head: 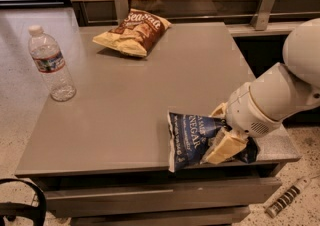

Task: Move blue chip bag near brown chip bag

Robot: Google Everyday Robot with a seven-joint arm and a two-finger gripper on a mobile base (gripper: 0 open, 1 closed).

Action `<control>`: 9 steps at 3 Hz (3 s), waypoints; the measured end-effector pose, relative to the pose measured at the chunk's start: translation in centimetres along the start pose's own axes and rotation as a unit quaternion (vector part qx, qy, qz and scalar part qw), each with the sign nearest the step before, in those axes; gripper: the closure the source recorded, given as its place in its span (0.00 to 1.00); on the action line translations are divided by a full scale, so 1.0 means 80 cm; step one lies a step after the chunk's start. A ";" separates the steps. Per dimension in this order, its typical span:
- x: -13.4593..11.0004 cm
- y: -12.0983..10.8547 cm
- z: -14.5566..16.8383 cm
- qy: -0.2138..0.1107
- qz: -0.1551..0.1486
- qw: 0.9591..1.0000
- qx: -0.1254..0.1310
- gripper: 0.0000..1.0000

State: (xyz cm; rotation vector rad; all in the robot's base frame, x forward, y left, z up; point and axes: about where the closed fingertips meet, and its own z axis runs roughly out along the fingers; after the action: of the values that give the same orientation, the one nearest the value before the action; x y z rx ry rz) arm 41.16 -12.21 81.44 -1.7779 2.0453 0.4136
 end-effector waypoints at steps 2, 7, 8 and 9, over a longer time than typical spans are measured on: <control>0.000 -0.086 -0.081 0.003 -0.017 0.998 0.068 1.00; -0.071 -0.277 -0.138 -0.006 -0.092 0.944 0.315 1.00; -0.072 -0.277 -0.138 -0.006 -0.093 0.944 0.315 1.00; -0.067 -0.288 -0.134 -0.003 -0.084 0.945 0.318 1.00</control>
Offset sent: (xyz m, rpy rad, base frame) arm 0.1167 -0.0734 0.1072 -0.0146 -0.2556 -0.0554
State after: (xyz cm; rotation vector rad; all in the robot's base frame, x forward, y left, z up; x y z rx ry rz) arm 63.40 -15.98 94.24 -1.5102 1.7262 -0.2711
